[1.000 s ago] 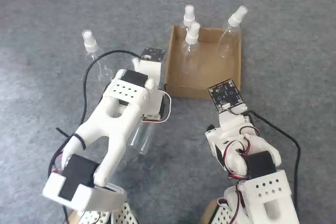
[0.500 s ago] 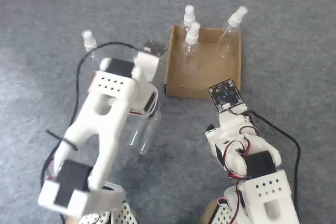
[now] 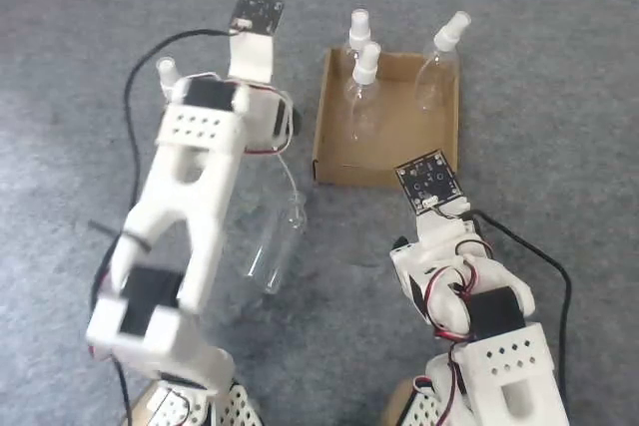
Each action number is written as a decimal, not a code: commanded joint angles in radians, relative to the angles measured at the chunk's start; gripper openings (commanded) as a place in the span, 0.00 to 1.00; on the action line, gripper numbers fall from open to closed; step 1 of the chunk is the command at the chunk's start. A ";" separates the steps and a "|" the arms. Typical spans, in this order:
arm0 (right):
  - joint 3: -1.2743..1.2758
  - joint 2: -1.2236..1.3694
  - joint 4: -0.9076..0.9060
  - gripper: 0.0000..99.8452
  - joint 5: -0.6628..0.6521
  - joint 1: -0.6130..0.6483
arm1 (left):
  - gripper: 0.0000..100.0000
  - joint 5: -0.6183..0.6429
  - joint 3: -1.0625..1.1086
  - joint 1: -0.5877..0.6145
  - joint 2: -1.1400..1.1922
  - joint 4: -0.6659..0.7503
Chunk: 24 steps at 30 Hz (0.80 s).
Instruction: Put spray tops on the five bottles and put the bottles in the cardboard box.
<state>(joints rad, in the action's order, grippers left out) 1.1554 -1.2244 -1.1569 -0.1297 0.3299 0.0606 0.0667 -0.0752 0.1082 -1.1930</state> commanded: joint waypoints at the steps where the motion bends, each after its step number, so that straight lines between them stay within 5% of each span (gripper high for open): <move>1: -0.005 -0.018 -0.001 0.29 -0.014 -0.012 | 0.21 0.077 -0.136 0.009 0.169 0.138; 13: 0.029 -0.027 0.027 0.29 -0.014 -0.012 | 0.21 0.163 -0.410 0.061 0.483 0.117; 24: 0.032 -0.027 0.027 0.29 -0.014 -0.012 | 0.21 0.169 -0.427 0.051 0.589 0.107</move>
<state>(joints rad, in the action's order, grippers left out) 1.1953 -1.2306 -1.1492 -0.1297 0.3299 0.2156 -0.3107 -0.0245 0.7050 -1.0717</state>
